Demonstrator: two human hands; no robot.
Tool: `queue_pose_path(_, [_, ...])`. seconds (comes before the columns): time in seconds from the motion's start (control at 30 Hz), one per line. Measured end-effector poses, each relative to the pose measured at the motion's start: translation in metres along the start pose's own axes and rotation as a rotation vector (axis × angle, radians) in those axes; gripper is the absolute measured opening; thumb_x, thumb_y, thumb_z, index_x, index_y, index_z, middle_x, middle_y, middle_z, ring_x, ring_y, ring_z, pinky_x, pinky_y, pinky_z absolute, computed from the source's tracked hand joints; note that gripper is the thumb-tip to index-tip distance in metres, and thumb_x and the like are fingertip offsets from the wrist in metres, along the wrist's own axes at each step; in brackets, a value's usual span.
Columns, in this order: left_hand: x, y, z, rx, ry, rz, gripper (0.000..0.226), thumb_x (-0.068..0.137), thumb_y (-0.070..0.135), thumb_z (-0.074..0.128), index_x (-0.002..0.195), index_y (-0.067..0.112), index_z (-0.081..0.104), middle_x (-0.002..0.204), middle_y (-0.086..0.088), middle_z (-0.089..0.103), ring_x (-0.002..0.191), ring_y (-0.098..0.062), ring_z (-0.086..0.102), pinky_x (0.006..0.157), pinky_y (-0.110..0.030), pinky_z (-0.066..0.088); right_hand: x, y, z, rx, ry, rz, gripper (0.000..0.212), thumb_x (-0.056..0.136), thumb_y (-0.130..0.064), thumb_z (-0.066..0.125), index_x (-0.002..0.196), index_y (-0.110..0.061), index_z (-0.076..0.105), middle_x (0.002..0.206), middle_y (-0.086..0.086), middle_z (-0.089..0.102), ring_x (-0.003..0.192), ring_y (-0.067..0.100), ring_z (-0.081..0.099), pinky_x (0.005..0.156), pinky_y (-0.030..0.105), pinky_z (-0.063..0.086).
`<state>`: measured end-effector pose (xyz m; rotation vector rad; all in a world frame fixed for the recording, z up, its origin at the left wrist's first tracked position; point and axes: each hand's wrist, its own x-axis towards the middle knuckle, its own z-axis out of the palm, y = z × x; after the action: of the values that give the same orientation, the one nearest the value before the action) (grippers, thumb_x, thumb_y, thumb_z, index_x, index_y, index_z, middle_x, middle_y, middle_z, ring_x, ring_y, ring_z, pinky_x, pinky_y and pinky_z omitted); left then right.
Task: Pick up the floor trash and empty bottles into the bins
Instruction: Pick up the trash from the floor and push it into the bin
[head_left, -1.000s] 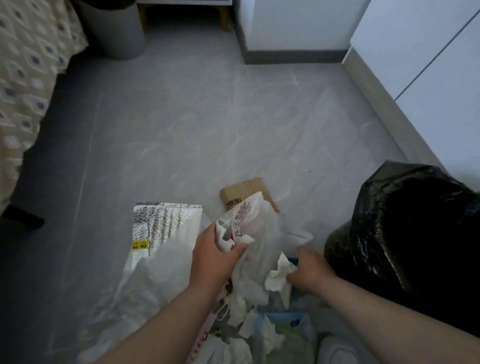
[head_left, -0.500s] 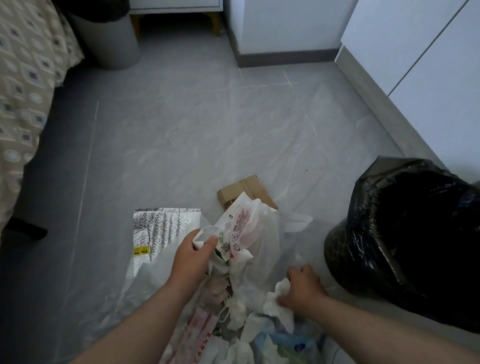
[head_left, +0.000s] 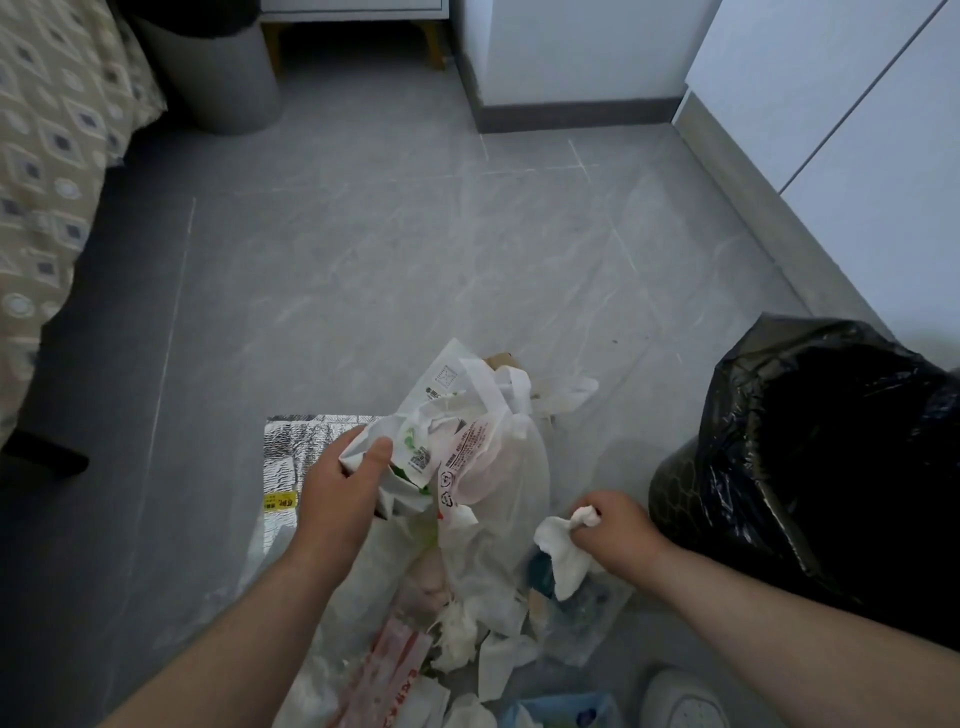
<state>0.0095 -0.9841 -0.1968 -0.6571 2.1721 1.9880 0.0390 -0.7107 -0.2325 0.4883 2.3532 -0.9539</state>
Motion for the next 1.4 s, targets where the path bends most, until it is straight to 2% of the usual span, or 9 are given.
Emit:
queue_pose_path(0.17, [0.005, 0.025, -0.007, -0.049, 0.088, 0.1, 0.018, 0.093, 0.018, 0.056, 0.085, 0.033, 0.062, 0.082, 0.007, 0.064, 0.071, -0.01, 0.061, 0.053, -0.026, 0.052, -0.012, -0.035, -0.022, 0.163, -0.039, -0.044, 0.008, 0.079, -0.006, 0.064, 0.076, -0.013, 0.065, 0.072, 0.0, 0.061, 0.07, 0.013, 0.056, 0.058, 0.024, 0.04])
queue_pose_path(0.4, [-0.002, 0.081, -0.015, -0.109, 0.125, 0.211, 0.02, 0.093, 0.019, 0.055, 0.086, 0.033, 0.067, 0.075, 0.008, 0.071, 0.067, -0.007, 0.067, 0.054, -0.027, 0.053, -0.042, -0.087, -0.086, 0.446, -0.012, -0.102, 0.008, 0.08, -0.003, 0.07, 0.084, -0.009, 0.067, 0.086, 0.012, 0.07, 0.082, 0.025, 0.067, 0.08, 0.043, 0.058])
queue_pose_path(0.6, [-0.046, 0.158, 0.022, -0.202, 0.074, 0.325, 0.018, 0.094, 0.018, 0.054, 0.085, 0.032, 0.06, 0.062, 0.015, 0.069, 0.055, 0.0, 0.063, 0.046, -0.017, 0.05, -0.089, -0.105, -0.18, 0.716, 0.041, -0.219, 0.012, 0.084, 0.002, 0.065, 0.094, -0.003, 0.063, 0.076, 0.006, 0.066, 0.065, 0.014, 0.065, 0.055, 0.023, 0.051])
queue_pose_path(0.8, [-0.089, 0.194, 0.096, -0.178, -0.09, 0.358, 0.027, 0.094, 0.019, 0.054, 0.081, 0.038, 0.069, 0.068, 0.008, 0.072, 0.061, -0.011, 0.066, 0.049, -0.026, 0.051, -0.127, -0.045, -0.28, 0.863, -0.093, -0.364, 0.005, 0.086, 0.008, 0.057, 0.09, 0.006, 0.058, 0.054, 0.006, 0.048, 0.041, 0.007, 0.047, 0.04, 0.016, 0.036])
queue_pose_path(0.93, [-0.117, 0.188, 0.155, -0.163, -0.214, 0.256, 0.017, 0.094, 0.021, 0.053, 0.093, 0.033, 0.066, 0.071, 0.0, 0.073, 0.059, -0.021, 0.068, 0.051, -0.035, 0.054, -0.142, 0.024, -0.317, 0.785, -0.094, -0.292, 0.019, 0.073, -0.008, 0.072, 0.077, 0.004, 0.058, 0.065, 0.009, 0.03, 0.055, 0.015, 0.019, 0.054, 0.03, 0.014])
queue_pose_path(1.1, [-0.146, 0.161, 0.222, -0.024, -0.318, 0.165, 0.012, 0.092, 0.029, 0.057, 0.095, 0.026, 0.068, 0.078, -0.003, 0.074, 0.067, -0.018, 0.069, 0.059, -0.036, 0.056, -0.152, 0.098, -0.328, 0.86, 0.078, -0.057, 0.037, 0.067, 0.001, 0.077, 0.095, 0.011, 0.054, 0.068, 0.015, 0.051, 0.05, 0.02, 0.049, 0.044, 0.02, 0.045])
queue_pose_path(1.2, [-0.157, 0.147, 0.253, 0.091, -0.345, 0.099, 0.018, 0.088, 0.043, 0.057, 0.091, 0.027, 0.065, 0.084, -0.002, 0.071, 0.079, -0.021, 0.069, 0.073, -0.046, 0.058, -0.16, 0.13, -0.333, 0.9, 0.112, -0.022, 0.072, 0.037, -0.016, 0.095, 0.094, -0.002, 0.054, 0.064, 0.012, 0.042, 0.049, 0.019, 0.039, 0.04, 0.023, 0.039])
queue_pose_path(1.3, [-0.168, 0.141, 0.276, 0.27, -0.381, 0.053, 0.029, 0.087, 0.048, 0.056, 0.1, 0.022, 0.055, 0.087, 0.002, 0.063, 0.076, -0.014, 0.062, 0.064, -0.033, 0.053, -0.165, 0.14, -0.337, 0.974, 0.119, -0.023, 0.019, 0.059, 0.0, 0.079, 0.073, -0.004, 0.067, 0.064, 0.009, 0.034, 0.051, 0.018, 0.029, 0.04, 0.023, 0.032])
queue_pose_path(1.4, [-0.17, 0.133, 0.288, 0.522, -0.471, 0.066, 0.047, 0.08, 0.054, 0.058, 0.108, 0.019, 0.045, 0.091, 0.01, 0.057, 0.087, -0.014, 0.059, 0.08, -0.034, 0.051, -0.159, 0.143, -0.338, 1.011, 0.145, -0.049, 0.025, 0.078, 0.006, 0.057, 0.069, -0.011, 0.073, 0.067, 0.009, 0.036, 0.053, 0.018, 0.032, 0.042, 0.023, 0.033])
